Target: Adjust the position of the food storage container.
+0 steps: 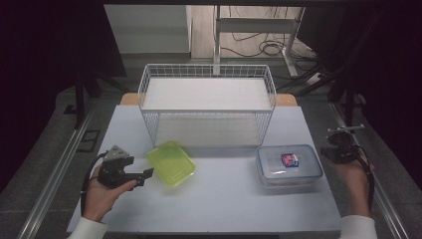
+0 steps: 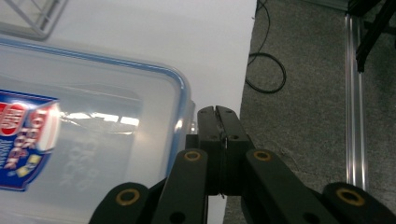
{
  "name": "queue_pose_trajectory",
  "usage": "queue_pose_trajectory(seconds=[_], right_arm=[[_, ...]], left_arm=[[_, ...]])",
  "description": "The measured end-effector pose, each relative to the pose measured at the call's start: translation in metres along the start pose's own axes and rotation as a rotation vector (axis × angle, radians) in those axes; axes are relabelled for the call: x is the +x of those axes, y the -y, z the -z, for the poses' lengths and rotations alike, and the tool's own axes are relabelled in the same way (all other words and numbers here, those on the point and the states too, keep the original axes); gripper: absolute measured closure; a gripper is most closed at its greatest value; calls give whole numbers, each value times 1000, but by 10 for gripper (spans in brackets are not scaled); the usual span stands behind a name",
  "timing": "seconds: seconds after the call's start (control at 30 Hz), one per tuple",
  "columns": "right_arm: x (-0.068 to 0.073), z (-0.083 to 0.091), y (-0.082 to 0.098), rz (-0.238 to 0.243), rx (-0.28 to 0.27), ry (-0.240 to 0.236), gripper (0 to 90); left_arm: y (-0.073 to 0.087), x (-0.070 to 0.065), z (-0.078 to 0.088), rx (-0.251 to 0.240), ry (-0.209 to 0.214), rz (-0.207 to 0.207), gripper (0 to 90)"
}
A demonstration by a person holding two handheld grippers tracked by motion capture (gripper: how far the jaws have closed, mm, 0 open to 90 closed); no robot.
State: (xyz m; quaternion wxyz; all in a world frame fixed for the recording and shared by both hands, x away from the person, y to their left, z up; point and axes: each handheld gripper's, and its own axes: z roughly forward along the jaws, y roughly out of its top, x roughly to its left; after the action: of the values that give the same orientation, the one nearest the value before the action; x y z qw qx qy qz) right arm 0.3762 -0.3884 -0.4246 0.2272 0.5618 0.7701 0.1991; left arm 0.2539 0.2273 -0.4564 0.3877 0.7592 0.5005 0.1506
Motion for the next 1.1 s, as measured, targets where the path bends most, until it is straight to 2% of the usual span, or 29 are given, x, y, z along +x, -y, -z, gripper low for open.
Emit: queue_pose_trajectory(seconds=[0.17, 0.37, 0.63, 0.73, 0.9, 1.1], right_arm=[[-2, -12, -1, 19, 32, 0, 891], [0, -25, -5, 40, 58, -25, 892], [1, -27, -6, 69, 57, -18, 893], [3, -27, -6, 73, 51, -37, 893], [14, -27, -9, 98, 54, -75, 893], [39, -23, -11, 136, 58, -119, 893]], left_arm=[[0, -1, -2, 7, -1, -3, 156], [2, 2, -3, 11, -7, 5, 156], [3, 3, -4, 15, -9, 6, 157], [2, 2, -5, 15, -7, 6, 157], [1, 2, -4, 15, -6, 3, 156], [1, 3, -3, 9, -4, 9, 157]])
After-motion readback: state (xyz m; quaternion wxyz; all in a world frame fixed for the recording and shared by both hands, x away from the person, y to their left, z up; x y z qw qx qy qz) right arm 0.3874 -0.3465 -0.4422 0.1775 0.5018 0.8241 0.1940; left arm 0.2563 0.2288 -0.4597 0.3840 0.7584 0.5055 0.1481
